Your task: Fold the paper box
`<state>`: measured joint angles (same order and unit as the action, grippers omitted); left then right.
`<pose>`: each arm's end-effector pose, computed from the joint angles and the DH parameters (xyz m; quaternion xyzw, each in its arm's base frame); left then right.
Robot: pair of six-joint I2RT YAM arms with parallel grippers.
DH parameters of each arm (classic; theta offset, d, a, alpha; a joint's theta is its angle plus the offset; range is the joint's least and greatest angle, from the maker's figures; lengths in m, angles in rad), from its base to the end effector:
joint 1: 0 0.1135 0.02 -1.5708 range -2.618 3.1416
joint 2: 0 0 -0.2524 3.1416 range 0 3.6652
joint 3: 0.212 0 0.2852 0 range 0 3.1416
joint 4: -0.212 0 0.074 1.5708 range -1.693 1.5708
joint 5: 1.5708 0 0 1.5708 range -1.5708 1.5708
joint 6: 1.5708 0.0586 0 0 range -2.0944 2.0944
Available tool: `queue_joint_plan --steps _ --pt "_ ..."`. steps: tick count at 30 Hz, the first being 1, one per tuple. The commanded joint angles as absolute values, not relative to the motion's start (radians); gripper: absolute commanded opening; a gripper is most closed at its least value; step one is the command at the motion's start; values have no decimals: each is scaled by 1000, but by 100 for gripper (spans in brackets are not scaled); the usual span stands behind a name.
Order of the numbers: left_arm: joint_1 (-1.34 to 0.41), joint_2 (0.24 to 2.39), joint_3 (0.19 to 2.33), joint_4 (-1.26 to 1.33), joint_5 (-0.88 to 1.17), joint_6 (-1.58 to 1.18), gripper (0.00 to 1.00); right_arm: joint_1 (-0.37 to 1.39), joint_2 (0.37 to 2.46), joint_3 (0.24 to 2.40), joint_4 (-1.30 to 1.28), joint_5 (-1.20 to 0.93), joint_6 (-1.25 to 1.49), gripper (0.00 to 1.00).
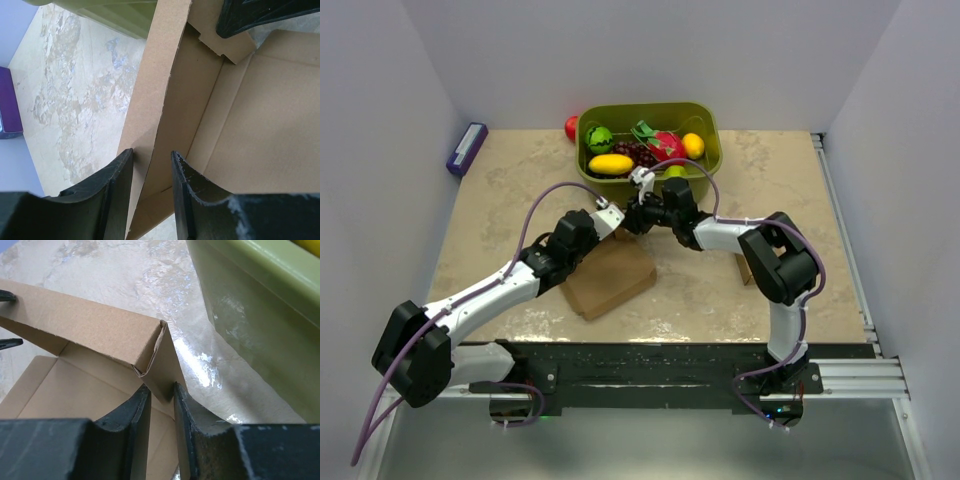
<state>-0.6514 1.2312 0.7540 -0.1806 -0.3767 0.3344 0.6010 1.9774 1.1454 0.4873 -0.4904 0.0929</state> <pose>0.2618 -0.1725 0.1982 0.3445 0.8158 0.0976 0.4541 0.3722 0.2887 0.1371 -0.3346 0.7329 0.3765 0.4574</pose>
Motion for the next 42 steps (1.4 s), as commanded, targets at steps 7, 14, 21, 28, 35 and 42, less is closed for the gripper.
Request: queue_joint_plan --steps 7,14,21,28,35,42 --pt "-666 1275 723 -281 -244 308 39 641 1988 1163 592 -376 54 23" --pt "-664 1281 726 -282 -241 311 39 666 1994 1160 621 -316 55 15" --pt "-664 1284 735 -281 -239 305 39 710 1961 1137 601 -146 25 4" --pt "-664 1287 739 -276 -238 282 38 761 1931 1097 603 80 64 0" --pt "-652 1273 749 -273 -192 253 38 776 1913 1060 592 238 136 0" --pt "-650 1207 736 -252 -181 252 62 776 1830 1017 508 89 133 0"
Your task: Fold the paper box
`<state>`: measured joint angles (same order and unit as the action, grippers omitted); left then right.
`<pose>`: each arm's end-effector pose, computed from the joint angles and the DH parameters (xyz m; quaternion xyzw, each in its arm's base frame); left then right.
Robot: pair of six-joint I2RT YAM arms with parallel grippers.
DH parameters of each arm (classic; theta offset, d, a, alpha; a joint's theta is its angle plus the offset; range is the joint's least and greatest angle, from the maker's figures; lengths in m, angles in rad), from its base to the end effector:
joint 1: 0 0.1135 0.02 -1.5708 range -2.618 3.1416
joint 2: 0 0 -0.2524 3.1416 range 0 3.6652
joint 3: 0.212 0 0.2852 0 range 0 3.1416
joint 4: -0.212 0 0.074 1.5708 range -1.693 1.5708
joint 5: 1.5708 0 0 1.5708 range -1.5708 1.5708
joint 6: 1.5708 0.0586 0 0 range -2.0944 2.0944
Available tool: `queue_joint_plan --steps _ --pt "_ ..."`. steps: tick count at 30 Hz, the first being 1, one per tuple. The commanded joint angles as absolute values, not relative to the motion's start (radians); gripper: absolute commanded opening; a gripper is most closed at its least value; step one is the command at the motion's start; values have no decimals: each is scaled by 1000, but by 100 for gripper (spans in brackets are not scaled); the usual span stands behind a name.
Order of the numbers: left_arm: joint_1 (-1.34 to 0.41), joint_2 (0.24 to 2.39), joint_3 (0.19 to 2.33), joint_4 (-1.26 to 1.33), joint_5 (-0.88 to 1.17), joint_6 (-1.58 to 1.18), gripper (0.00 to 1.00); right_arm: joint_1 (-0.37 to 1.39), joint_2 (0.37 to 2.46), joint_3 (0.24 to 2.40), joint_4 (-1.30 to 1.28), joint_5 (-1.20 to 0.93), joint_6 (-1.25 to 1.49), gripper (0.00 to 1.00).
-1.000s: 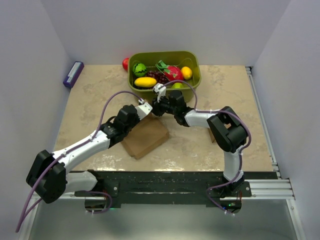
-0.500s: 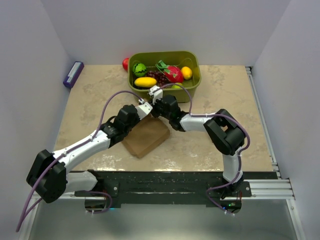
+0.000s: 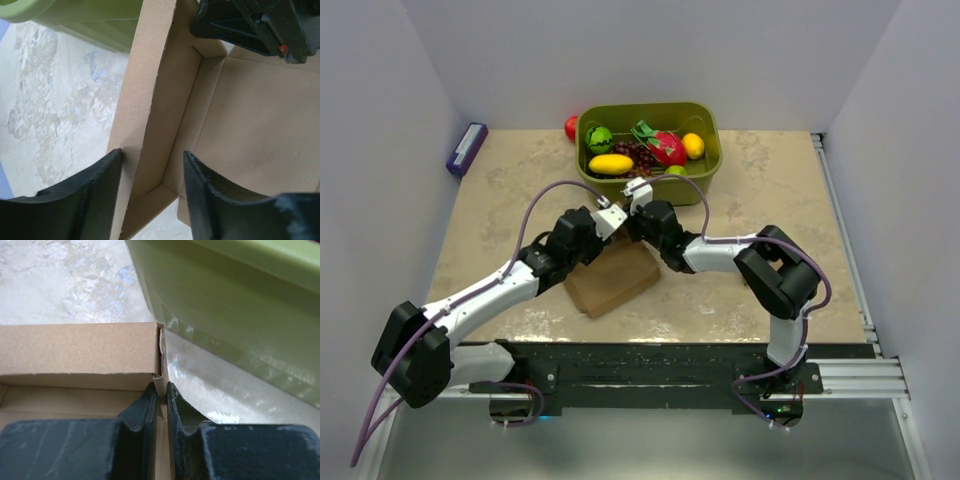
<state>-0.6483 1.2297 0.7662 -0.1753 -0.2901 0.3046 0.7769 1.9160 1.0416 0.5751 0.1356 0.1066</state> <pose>0.2622 -0.1776 0.2028 0.3477 0.8153 0.0512 0.4601 0.3311 0.3144 0.1367 -0.2260 0.7713 0.2040 0.5589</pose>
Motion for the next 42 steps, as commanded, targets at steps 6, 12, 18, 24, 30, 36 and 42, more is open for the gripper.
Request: queue_joint_plan --steps 6,12,18,24,30,36,42 --pt "-652 1059 687 -201 -189 258 83 776 1737 1029 261 14 150 0" --pt "-686 1017 660 -193 -153 273 88 778 1674 1072 0 2 182 0" --pt "-767 1028 652 -198 -137 282 88 776 1631 1080 -162 20 218 0" --pt "-814 1087 666 -218 -175 273 74 778 1609 1097 -236 29 247 0" --pt "-838 1115 669 -221 -204 271 53 778 1606 1100 -253 18 262 0" --pt "-865 1129 663 -219 -219 281 42 776 1601 1103 -262 11 275 0" --pt "-894 1134 660 -216 -248 287 12 785 1612 1108 -285 75 288 0"
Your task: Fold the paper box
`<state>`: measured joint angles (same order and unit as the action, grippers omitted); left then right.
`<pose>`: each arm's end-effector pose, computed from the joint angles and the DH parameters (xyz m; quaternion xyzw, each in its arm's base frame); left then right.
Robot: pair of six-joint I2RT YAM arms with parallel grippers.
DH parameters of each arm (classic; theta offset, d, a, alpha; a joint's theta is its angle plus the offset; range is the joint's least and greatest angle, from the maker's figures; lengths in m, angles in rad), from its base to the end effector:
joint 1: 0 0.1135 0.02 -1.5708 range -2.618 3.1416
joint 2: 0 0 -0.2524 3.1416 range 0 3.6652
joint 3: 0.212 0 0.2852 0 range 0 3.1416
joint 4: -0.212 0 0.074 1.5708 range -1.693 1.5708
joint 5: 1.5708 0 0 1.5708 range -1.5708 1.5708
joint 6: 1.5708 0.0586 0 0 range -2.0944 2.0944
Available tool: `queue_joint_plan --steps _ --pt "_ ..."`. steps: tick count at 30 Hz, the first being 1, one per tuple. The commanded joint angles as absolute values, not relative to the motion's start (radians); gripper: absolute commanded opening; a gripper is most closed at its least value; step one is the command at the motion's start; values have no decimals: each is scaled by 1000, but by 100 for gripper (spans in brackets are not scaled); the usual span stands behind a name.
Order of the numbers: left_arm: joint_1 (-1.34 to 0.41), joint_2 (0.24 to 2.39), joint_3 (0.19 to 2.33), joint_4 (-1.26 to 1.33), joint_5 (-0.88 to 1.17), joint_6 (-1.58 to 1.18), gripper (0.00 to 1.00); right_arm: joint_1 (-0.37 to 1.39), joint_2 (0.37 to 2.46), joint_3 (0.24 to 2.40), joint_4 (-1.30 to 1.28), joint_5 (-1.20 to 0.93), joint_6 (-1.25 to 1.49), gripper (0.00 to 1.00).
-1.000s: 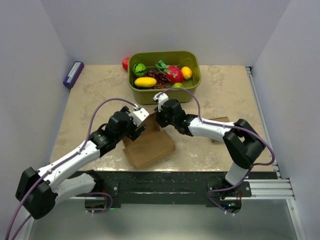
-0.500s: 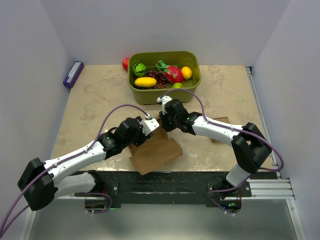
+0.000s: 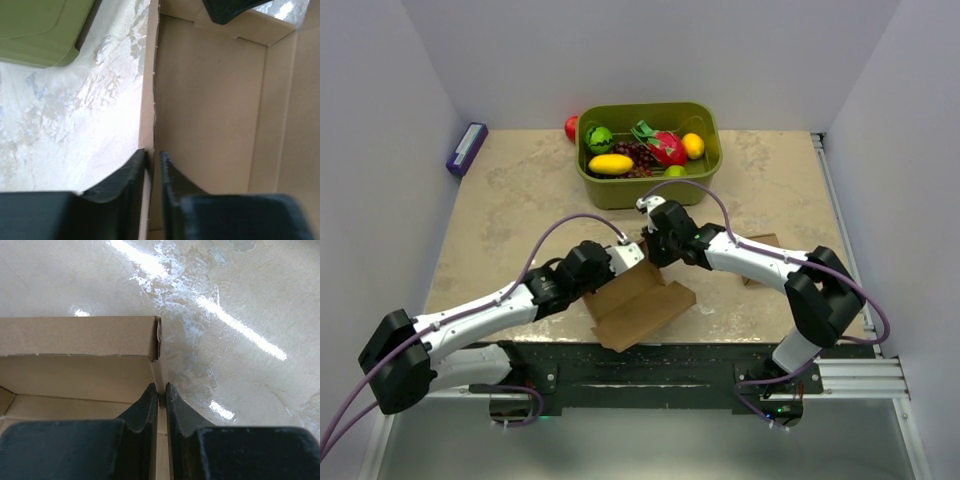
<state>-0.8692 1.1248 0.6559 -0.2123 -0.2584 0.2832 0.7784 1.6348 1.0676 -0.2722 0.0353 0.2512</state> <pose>0.1976 -0.2107 0.1865 0.4412 0.7808 -0.0119 0.4421 0.2806 0.2738 0.1675 -0.2372 0.9031 0.1617 0.3193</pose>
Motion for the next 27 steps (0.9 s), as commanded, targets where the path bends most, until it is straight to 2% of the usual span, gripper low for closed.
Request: queue_joint_plan --steps 1,17,27 --pt "-900 1135 661 -215 -250 287 1 793 1620 1111 -293 87 293 0" --pt "-913 1137 663 -218 -310 279 0 874 1718 1164 -417 484 336 0" --pt "-913 1131 661 -218 -322 279 0 897 1775 1184 -440 604 342 0"
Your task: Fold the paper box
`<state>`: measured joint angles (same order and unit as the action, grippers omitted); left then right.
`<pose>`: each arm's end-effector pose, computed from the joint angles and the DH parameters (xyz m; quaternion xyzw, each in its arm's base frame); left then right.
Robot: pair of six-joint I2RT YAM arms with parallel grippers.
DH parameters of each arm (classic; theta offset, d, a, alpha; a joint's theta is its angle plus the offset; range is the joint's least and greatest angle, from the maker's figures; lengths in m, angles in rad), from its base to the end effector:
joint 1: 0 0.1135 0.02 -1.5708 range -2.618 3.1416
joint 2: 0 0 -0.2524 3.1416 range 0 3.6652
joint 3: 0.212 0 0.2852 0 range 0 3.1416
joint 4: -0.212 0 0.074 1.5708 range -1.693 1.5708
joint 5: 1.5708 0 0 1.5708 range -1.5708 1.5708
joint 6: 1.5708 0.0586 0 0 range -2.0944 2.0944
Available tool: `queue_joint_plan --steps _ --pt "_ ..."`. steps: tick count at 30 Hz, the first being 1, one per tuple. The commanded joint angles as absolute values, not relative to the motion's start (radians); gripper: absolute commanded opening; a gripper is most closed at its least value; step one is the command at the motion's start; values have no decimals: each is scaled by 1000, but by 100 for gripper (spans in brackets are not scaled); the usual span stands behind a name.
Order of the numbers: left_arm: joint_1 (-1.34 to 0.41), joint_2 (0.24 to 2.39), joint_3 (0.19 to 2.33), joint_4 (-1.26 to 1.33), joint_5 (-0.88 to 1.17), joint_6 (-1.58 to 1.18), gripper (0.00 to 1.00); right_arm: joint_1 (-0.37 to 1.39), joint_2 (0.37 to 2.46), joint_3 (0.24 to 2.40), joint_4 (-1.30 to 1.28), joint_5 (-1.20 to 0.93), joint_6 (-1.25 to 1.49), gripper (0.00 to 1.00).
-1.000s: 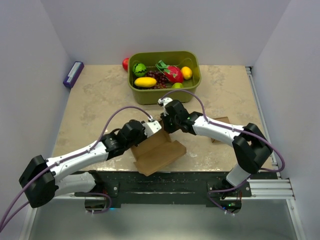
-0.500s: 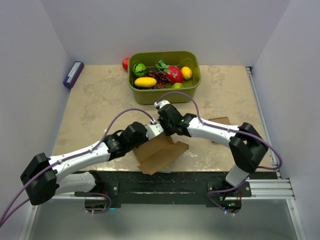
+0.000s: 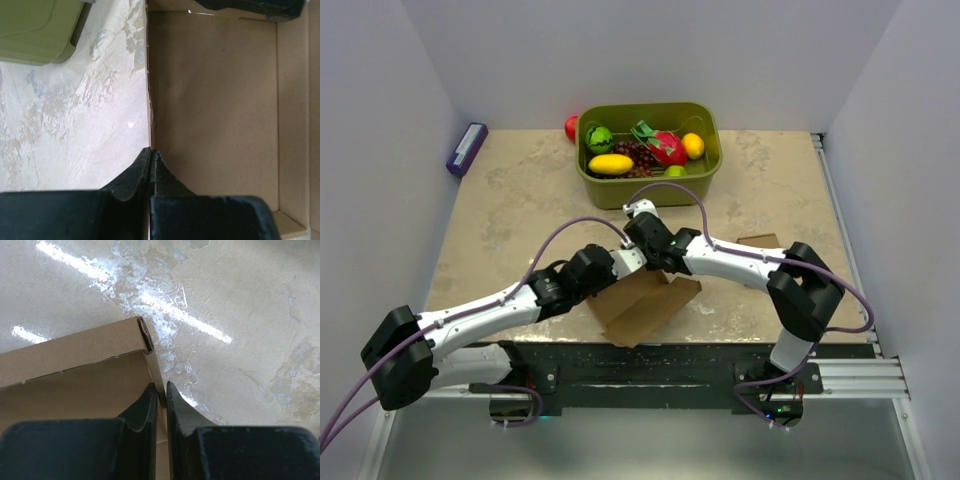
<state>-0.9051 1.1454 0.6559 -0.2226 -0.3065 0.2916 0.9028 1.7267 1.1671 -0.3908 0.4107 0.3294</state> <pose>0.1920 -0.2159 0.1804 0.4537 0.7783 0.0081 0.4341 0.2671 0.3008 0.1618 -0.2039 0.9118 0.0142 0.3561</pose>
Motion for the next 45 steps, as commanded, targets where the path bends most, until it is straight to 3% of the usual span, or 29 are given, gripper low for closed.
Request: queue_joint_plan --steps 1,6,12,13,16,17,19,21,28,31,35,38,45 --pt "-913 1129 661 -218 -324 279 0 900 1776 1183 -440 607 342 0" --pt "-913 1135 660 -218 -322 278 0 902 1784 1174 -426 624 336 0" --pt "-913 1193 678 -239 -322 243 0 900 1779 1198 -411 493 347 0" --pt "-911 1206 684 -244 -339 232 0 900 1776 1204 -416 471 351 4" --pt "-894 1253 699 -270 -347 187 0 899 1750 1238 -443 417 376 32" --pt "-887 1278 709 -281 -335 175 0 897 1743 1247 -455 411 382 47" --pt "-877 1298 729 -294 -327 161 0 893 1715 1278 -495 423 394 59" --pt "-871 1315 738 -301 -327 152 0 879 1691 1290 -508 414 403 68" --pt "-773 1354 773 -295 -256 100 0 715 1527 1273 -463 259 416 85" --pt "-690 1374 798 -287 -157 48 0 687 1454 1262 -469 262 422 89" --pt "-644 1419 816 -290 -94 6 0 687 1398 1238 -549 461 416 89" --pt "-585 1451 830 -278 30 -33 0 687 1350 1172 -560 483 426 88" --pt "-568 1470 819 -256 167 -113 1 690 1295 932 -439 266 511 86"
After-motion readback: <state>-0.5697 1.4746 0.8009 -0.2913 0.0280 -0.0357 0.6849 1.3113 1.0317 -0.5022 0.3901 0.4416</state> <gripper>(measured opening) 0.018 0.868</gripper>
